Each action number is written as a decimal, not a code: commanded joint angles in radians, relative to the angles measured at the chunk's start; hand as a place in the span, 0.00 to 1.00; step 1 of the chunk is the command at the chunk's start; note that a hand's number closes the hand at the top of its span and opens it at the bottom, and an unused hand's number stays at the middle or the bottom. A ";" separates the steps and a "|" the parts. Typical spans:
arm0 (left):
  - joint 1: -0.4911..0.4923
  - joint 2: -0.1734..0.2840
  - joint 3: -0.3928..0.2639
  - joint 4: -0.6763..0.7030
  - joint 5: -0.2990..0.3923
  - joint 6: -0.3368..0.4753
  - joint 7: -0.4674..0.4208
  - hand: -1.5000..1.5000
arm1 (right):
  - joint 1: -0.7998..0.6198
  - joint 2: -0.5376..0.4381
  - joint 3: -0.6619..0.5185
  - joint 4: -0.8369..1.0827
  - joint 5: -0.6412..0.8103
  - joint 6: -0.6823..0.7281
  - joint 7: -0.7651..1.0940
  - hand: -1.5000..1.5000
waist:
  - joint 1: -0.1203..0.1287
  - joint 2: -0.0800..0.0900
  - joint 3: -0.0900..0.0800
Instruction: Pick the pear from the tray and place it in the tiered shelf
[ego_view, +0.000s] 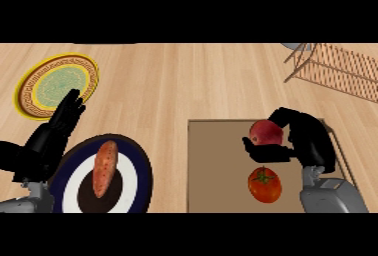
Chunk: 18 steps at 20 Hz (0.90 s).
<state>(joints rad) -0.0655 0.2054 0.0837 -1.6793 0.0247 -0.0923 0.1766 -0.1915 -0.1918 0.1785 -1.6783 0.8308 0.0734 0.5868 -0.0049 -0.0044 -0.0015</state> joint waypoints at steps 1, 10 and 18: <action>-0.014 -0.028 -0.026 -0.016 -0.013 0.016 0.008 0.50 | -0.130 0.130 -0.041 0.009 0.067 -0.099 0.188 1.00 | 0.014 0.004 0.001; 0.007 -0.007 -0.008 -0.044 0.009 -0.015 0.038 0.50 | -0.296 0.022 -0.165 -0.175 0.203 -0.061 0.345 1.00 | 0.005 0.001 0.001; -0.060 -0.002 0.026 0.092 -0.021 -0.014 -0.050 0.50 | -0.564 -0.024 -0.297 -0.056 0.185 -0.037 0.377 1.00 | 0.007 0.006 0.001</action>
<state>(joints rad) -0.0896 0.2058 0.0966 -1.6676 0.0192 -0.1077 0.1825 -0.6328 -0.1718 -0.0356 -1.7967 1.0413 0.0168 0.9512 0.0033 -0.0006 -0.0005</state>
